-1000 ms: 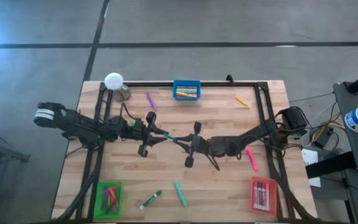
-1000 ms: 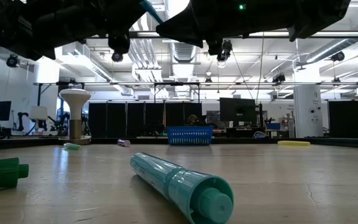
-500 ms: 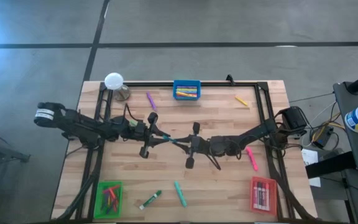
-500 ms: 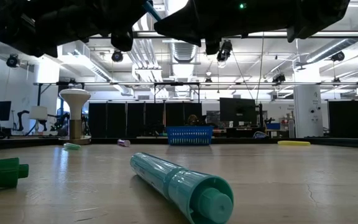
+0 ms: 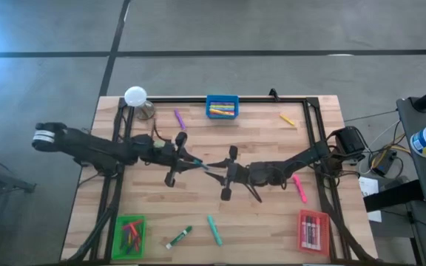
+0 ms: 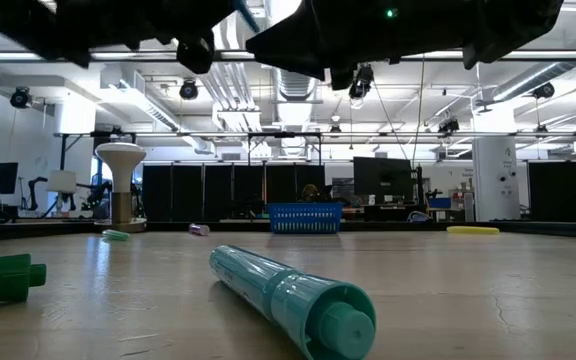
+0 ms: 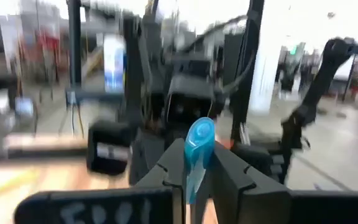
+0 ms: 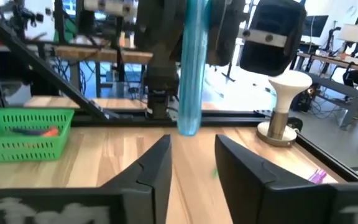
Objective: Pick & Place Markers
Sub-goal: Put the blue pen into the green bin
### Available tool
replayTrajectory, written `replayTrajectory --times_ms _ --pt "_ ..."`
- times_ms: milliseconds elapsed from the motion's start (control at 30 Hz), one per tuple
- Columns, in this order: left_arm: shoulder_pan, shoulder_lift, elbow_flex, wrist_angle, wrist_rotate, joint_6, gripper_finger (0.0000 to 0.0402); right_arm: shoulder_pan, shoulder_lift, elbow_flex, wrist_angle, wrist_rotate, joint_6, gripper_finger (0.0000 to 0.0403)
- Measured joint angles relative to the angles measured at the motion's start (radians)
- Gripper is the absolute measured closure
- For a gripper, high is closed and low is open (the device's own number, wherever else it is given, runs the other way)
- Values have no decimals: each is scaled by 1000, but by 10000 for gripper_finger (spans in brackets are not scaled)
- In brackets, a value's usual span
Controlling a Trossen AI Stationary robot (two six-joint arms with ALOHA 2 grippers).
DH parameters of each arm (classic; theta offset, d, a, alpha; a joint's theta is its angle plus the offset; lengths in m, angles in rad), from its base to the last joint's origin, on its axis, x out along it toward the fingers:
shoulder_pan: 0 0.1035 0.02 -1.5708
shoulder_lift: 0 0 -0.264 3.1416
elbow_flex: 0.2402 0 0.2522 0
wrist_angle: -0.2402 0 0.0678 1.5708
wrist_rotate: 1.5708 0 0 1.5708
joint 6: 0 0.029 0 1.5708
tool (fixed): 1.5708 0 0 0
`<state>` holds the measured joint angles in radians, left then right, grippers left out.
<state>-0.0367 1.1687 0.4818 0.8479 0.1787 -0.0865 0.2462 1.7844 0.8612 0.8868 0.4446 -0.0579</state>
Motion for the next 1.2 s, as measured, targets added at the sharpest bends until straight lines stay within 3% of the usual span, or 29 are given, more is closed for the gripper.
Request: replayTrajectory --times_ms 167,300,400,533,800,1067,1200 --pt "-40 -113 155 -536 -111 -34 365 0 0 0 -52 0 -9 272" --pt "-107 -131 312 -991 -163 -122 365 0 0 -2 -109 0 -13 279" --pt "-190 -114 398 -1247 -178 -228 365 -2 0 -2 -131 0 -14 290" --pt "-313 -77 445 -1471 -229 -408 360 -2 0 -4 -129 0 -14 304" --pt "-556 5 449 -1695 -214 -812 356 -2 0 -7 -140 0 -14 329" --pt "-803 58 449 -1686 -166 -1161 354 -2 0 -7 -152 0 -21 345" --pt "-882 100 449 -1650 -166 -1263 354 -2 0 -7 -153 0 -21 347"
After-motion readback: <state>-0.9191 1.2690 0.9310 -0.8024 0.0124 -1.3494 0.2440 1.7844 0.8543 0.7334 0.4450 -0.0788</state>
